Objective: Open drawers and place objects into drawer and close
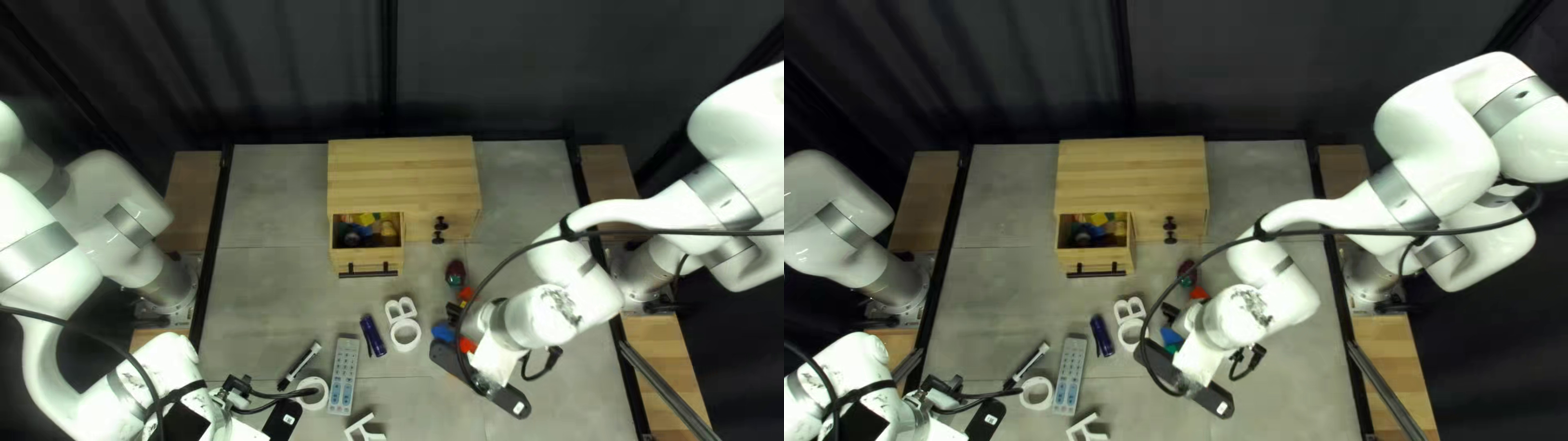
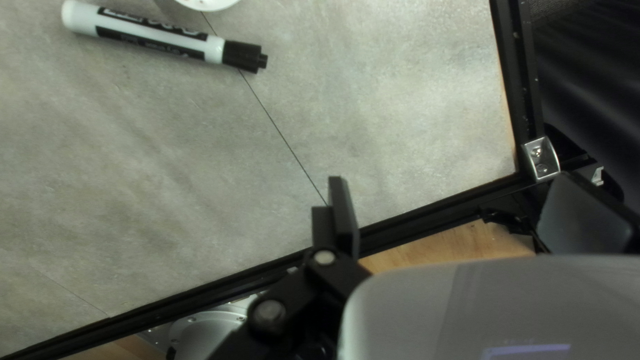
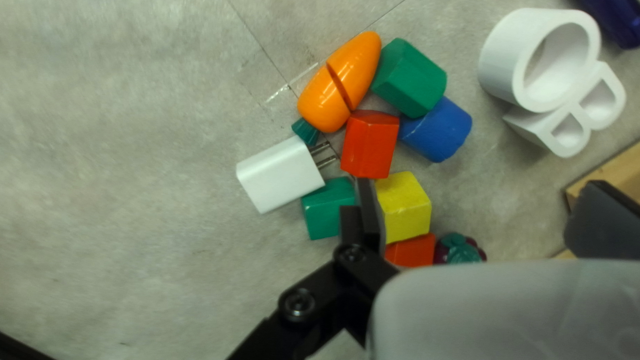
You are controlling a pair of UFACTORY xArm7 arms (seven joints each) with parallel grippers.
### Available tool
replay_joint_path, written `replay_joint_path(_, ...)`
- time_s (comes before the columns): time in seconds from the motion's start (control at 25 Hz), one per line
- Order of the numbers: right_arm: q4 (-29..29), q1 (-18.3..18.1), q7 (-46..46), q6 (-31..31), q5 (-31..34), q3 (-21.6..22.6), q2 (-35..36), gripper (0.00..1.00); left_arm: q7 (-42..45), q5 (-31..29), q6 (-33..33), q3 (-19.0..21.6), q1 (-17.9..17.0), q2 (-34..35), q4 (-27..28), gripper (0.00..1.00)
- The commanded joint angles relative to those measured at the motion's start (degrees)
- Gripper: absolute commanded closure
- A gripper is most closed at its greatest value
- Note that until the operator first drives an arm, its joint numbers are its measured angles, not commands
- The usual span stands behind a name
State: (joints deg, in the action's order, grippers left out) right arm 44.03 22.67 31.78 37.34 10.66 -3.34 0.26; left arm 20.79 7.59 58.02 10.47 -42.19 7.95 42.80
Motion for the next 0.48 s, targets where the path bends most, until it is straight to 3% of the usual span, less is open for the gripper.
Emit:
replay_joint_path(0.04, -1.1, -1.7, 4.4, -2.1, -4.1, -1.1, 2.3, 0.0, 0.0, 0.0, 0.0, 0.0, 0.0, 0.0, 0.0, 0.0)
replay_joint_path(0.48, -2.5, -3.0, 7.1, -1.7, -9.0, -1.7, 3.6, 0.0, 0.0, 0.0, 0.0, 0.0, 0.0, 0.0, 0.0, 0.0)
